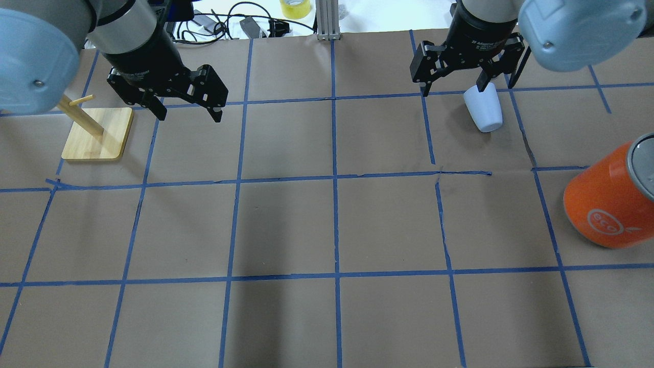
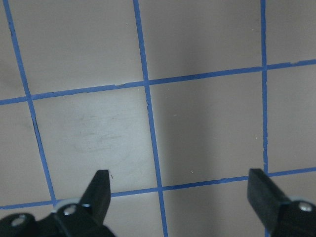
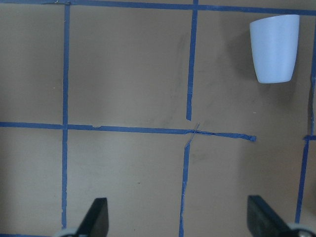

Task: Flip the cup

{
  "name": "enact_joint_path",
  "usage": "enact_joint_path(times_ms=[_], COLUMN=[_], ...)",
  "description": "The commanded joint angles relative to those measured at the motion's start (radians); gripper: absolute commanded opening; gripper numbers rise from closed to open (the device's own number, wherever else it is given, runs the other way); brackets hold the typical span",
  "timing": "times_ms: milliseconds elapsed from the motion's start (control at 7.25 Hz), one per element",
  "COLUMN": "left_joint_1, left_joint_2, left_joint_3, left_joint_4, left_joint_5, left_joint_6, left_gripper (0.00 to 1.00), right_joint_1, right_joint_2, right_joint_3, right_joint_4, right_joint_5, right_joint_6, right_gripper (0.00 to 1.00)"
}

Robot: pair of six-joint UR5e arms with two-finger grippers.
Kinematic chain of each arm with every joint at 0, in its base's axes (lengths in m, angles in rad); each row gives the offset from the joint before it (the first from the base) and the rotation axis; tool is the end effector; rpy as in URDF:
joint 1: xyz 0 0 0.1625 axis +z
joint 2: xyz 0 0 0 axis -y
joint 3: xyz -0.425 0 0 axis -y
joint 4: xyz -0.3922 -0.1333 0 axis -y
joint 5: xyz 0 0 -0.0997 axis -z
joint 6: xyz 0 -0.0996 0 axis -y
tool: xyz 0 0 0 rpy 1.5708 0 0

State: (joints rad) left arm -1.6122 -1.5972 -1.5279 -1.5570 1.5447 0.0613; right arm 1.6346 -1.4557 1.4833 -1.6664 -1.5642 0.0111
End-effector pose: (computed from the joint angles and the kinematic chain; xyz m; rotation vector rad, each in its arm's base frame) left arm -0.1567 -0.5000 0.4973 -0.1605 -3.1113 0.0476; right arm 0.1686 -0.5374 0.4813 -0.0828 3.1296 -0.1060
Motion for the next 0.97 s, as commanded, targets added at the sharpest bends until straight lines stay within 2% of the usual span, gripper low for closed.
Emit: enact_joint_path(times_ms=[0, 828], left_joint_1=[0.0, 0.0], left_joint_2=[0.003, 0.008], left_joint_3=[0.0, -0.002], left_joint_4=[0.0, 0.0], left_joint_5=[0.002, 0.003], left_joint_6=[0.0, 0.002], left_gripper=[1.0, 1.0], right_joint_1=[0.001, -0.001], right_joint_2=[-0.002, -0.005], right_joint_3=[0.0, -0.006], right_joint_4=[0.0, 0.023], right_joint_5=[0.0, 0.0], right_joint_6=[0.001, -0.002], right_gripper=[1.0, 1.0])
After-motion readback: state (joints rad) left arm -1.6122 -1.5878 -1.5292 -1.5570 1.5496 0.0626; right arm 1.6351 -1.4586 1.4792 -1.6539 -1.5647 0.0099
